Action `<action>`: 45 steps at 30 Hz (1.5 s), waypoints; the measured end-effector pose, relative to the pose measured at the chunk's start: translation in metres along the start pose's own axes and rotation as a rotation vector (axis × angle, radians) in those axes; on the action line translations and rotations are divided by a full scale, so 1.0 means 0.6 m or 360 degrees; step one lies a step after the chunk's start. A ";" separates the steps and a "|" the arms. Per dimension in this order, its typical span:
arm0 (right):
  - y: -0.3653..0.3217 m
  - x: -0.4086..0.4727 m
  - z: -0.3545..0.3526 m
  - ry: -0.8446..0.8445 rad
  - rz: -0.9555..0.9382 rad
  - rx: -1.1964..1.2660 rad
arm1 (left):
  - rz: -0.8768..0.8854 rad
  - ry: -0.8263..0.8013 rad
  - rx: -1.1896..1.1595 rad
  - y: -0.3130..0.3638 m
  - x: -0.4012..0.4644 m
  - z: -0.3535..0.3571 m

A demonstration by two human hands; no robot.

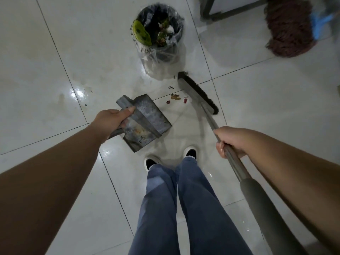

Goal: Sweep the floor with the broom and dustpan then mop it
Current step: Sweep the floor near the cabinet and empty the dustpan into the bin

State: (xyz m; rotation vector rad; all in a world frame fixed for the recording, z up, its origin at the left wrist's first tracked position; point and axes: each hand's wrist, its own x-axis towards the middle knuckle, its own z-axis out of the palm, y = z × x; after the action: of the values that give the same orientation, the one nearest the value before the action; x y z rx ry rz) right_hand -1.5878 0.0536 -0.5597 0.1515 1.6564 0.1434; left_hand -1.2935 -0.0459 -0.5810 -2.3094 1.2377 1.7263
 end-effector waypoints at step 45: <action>0.059 -0.162 0.120 -0.0017 -0.0087 -0.0578 | -0.0067 0.0168 -0.0055 -0.136 -0.064 -0.071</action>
State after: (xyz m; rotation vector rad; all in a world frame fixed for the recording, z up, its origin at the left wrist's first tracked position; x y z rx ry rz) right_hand -1.5069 0.0707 -0.4643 -0.1683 1.5943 0.3972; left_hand -1.2145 0.0139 -0.5682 -2.4568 1.1737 1.6457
